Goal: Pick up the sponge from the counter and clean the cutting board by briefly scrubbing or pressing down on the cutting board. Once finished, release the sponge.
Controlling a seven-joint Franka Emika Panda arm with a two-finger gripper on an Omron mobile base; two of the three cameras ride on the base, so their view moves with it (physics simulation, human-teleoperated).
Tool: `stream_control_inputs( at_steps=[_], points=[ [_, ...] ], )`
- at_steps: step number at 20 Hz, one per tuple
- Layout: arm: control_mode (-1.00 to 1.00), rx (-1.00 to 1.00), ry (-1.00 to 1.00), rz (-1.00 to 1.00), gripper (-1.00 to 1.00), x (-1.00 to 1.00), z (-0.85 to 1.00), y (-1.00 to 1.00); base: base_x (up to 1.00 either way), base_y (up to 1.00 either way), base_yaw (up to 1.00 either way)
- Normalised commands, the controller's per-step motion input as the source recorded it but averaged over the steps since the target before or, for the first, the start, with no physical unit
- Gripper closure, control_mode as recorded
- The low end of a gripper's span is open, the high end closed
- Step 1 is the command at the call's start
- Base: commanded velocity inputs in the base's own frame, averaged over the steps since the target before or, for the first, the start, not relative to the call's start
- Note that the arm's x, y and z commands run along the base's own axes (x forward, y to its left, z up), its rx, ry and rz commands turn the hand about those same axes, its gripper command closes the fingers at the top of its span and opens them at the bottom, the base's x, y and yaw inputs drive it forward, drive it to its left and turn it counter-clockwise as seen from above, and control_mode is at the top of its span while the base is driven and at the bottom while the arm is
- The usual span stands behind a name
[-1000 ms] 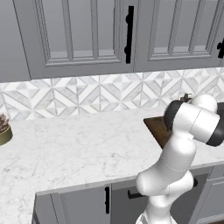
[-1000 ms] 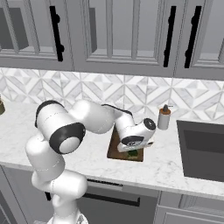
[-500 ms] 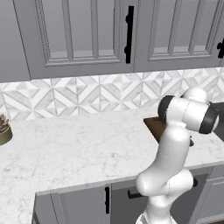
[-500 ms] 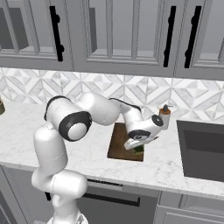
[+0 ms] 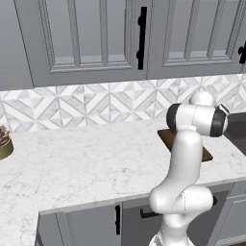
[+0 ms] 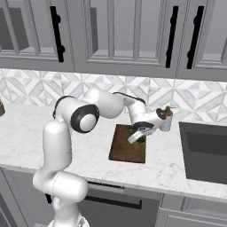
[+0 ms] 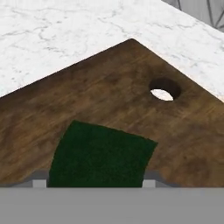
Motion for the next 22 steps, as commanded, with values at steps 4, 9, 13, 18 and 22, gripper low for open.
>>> stream_control_inputs(
  at_steps=[4,9,13,18,22],
  points=[
    [-1.00,0.00,-0.11,0.23,1.00,0.53,0.06,0.17,0.00,0.00,0.00],
    [-1.00,-0.10,-0.07,0.19,1.00,0.22,0.00,0.11,0.00,0.00,0.00],
    [-1.00,-0.16,-0.01,0.20,1.00,-0.25,0.00,0.33,0.00,0.00,0.00],
    [-1.00,-0.25,-0.15,0.15,1.00,-0.81,0.00,0.68,0.00,0.00,0.00],
    [-1.00,-0.14,-0.19,0.09,1.00,-0.96,0.01,0.78,0.00,0.00,0.00]
  ],
)
